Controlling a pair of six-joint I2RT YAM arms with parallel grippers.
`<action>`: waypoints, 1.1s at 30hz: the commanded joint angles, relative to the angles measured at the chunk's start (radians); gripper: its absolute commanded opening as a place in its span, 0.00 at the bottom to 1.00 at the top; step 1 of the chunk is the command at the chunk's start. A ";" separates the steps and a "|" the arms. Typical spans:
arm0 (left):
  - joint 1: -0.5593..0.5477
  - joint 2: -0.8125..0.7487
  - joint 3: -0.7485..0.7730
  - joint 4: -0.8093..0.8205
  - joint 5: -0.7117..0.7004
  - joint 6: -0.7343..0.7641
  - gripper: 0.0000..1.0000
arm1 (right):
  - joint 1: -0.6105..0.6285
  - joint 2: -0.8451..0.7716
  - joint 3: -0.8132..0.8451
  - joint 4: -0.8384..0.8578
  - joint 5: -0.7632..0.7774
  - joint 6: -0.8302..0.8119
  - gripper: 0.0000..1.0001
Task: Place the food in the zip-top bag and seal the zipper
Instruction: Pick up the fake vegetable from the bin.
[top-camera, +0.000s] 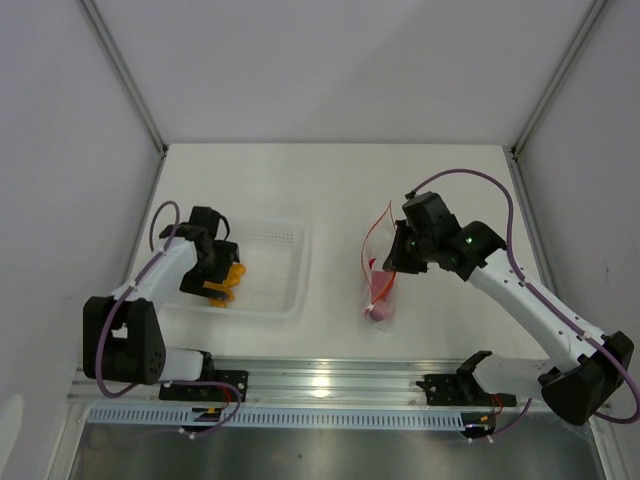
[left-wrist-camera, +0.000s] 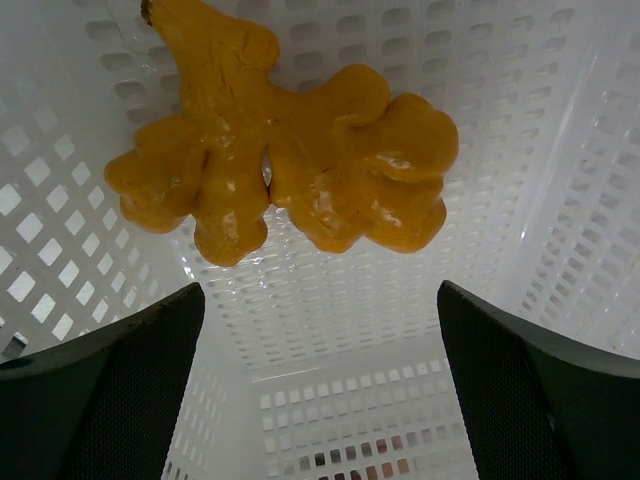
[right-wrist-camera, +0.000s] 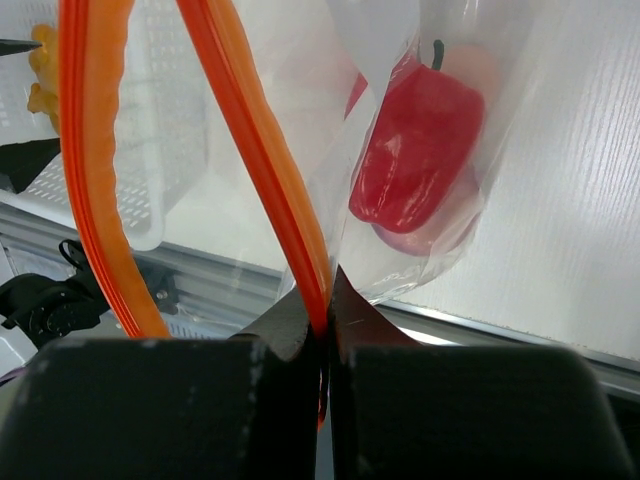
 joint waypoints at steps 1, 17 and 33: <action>-0.004 0.045 0.046 0.036 0.018 -0.047 0.99 | 0.005 -0.018 -0.001 0.015 -0.003 -0.012 0.00; -0.006 0.235 0.198 -0.039 0.010 -0.090 1.00 | 0.005 -0.002 -0.017 0.033 -0.009 -0.009 0.00; -0.006 0.292 0.179 -0.068 0.004 -0.153 0.99 | 0.007 0.002 -0.015 0.033 -0.006 -0.012 0.00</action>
